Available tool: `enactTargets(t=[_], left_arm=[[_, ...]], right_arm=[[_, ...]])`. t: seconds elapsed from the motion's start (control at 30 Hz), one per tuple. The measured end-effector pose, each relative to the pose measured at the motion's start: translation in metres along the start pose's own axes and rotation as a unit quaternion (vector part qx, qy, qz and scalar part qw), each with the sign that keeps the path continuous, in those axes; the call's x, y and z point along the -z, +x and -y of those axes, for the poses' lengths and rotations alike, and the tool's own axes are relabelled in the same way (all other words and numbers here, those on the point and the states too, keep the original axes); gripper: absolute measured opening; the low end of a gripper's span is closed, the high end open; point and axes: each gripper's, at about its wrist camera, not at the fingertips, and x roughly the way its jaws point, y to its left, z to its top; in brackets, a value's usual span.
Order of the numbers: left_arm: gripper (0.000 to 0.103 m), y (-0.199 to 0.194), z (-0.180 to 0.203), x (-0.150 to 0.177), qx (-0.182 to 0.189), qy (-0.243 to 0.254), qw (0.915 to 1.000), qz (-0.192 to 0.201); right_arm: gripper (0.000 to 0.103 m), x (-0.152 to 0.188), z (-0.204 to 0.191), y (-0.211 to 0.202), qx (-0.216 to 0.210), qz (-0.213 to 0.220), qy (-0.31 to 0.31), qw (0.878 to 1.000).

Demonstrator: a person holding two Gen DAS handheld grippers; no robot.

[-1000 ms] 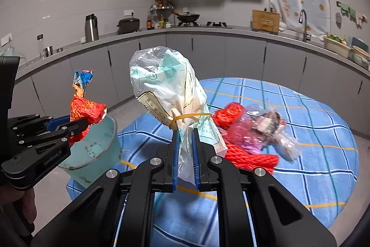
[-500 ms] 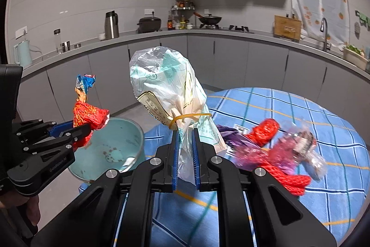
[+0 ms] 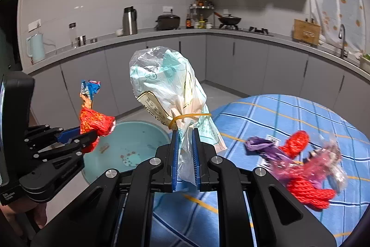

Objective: Collect trash
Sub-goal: 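Carry the clear bag and orange wrapper over the teal bin with both tools, then open both tools to drop the clear bag and orange wrapper into the bin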

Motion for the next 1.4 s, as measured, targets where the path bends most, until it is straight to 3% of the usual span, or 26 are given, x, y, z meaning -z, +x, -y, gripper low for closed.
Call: enactTargets(t=[0.53,1.1,1.2,1.3,1.4], left_arm=[[0.019,0.036,-0.023,0.012,-0.008,-0.025,0.9989,-0.037],[0.022,0.063,-0.025,0.019,0.006,-0.025,0.9972,-0.071],[0.028,0.065,-0.025,0.022,0.001,-0.024,0.997,-0.074],[0.031,0.066,-0.025,0.021,0.0,-0.022,0.9969,-0.075],[0.046,0.066,-0.026,0.021,-0.003,-0.022,0.9971,-0.073]], right_arm=[[0.013,0.001,-0.042,0.059,-0.056,-0.046,-0.023,0.997],[0.018,0.013,-0.05,0.09,-0.081,-0.08,-0.027,0.993],[0.025,0.015,-0.048,0.094,-0.083,-0.085,-0.023,0.993],[0.025,0.018,-0.046,0.094,-0.08,-0.087,-0.023,0.993],[0.03,0.018,-0.042,0.092,-0.079,-0.087,-0.019,0.993]])
